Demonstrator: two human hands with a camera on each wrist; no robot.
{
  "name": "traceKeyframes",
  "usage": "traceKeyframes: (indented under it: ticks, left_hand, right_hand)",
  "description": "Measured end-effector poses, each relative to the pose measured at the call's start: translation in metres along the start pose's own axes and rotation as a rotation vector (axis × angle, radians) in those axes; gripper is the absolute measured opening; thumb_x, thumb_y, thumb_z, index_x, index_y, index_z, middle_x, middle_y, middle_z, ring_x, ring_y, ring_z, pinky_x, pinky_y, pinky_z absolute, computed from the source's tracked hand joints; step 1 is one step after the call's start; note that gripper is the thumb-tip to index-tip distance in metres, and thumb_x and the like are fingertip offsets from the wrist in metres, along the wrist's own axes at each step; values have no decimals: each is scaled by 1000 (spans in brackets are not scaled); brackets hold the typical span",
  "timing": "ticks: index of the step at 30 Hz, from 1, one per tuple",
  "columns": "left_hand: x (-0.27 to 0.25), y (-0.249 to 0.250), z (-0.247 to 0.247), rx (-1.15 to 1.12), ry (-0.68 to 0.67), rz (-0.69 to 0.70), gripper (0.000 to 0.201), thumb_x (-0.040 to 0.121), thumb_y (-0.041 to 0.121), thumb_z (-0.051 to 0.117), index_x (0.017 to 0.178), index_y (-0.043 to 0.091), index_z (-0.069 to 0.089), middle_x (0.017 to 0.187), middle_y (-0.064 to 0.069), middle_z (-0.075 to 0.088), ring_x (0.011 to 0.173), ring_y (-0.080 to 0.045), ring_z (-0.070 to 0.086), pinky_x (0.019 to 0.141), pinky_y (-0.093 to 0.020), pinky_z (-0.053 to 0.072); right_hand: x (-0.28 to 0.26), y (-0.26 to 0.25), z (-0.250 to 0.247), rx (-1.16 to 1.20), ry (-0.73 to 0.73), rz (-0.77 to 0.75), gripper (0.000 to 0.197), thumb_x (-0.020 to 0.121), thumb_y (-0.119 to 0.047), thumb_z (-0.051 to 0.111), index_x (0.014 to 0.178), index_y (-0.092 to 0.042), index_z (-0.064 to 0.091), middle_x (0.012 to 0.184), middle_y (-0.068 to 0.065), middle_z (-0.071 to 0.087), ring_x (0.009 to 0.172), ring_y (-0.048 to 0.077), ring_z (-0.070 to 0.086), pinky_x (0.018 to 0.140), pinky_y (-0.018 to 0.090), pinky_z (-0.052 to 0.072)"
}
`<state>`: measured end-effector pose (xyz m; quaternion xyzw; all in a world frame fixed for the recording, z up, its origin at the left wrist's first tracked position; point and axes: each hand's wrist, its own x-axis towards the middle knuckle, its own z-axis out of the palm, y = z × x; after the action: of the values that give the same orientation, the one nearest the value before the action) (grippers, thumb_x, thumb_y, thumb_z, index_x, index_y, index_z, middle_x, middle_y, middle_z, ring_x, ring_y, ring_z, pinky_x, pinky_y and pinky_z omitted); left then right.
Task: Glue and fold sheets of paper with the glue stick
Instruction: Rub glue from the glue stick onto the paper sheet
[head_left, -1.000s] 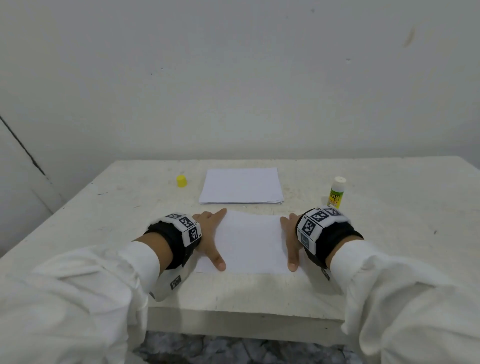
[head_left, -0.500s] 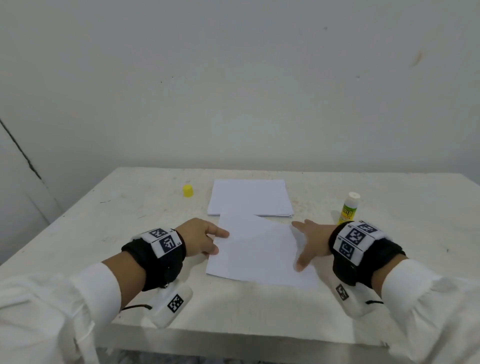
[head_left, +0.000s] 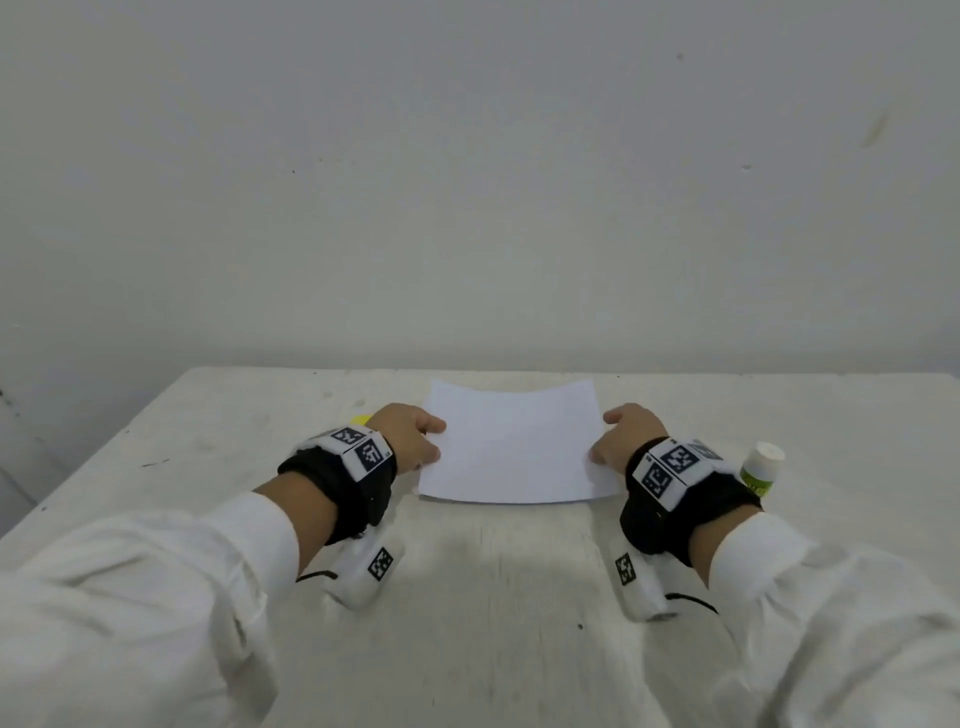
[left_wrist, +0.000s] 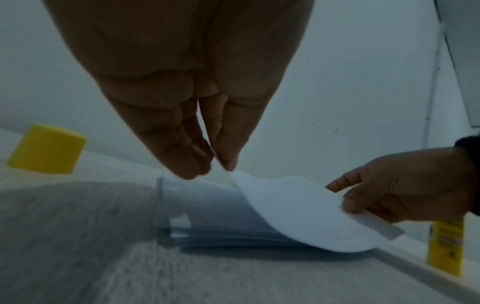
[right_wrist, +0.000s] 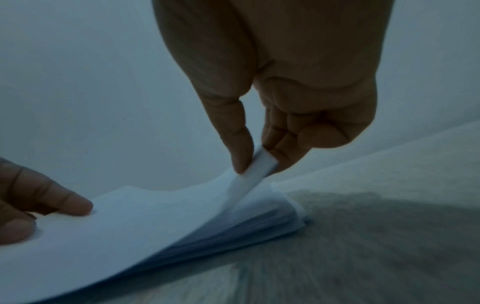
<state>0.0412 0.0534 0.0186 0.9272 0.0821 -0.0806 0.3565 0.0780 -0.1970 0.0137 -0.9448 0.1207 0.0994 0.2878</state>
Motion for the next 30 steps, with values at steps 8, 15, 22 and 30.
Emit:
traceKeyframes:
  ticks: [8,15,22,30]
  left_hand:
    - [37,-4,19,556,-252,-135,109,62,70,71,149,25,24,150,-7,30,135,-29,35,111,-42,31]
    - [30,2,27,672,-208,-48,83,67,53,78,130,13,40,120,-8,54,105,-27,56,85,-35,48]
    - [14,13,31,744,-181,-93,75,68,61,72,123,16,49,130,-11,47,116,-29,50,90,-37,43]
    - [-18,100,92,423,-270,279,70,84,48,65,144,25,38,152,1,32,140,-18,29,112,-31,24]
  right_hand:
    - [26,-17,13,-369,-132,-1,43,83,-50,64,92,-9,55,113,7,58,109,28,56,92,34,45]
    - [15,-27,15,-631,-363,-22,48,53,-51,86,77,-18,60,94,2,65,92,25,60,83,32,48]
    - [-5,-21,20,-650,-242,-86,71,49,-64,81,98,-17,58,110,8,55,104,32,57,92,41,47]
    - [-61,54,-13,-620,-357,-56,49,80,-55,64,64,-11,50,65,1,53,67,20,53,74,29,44]
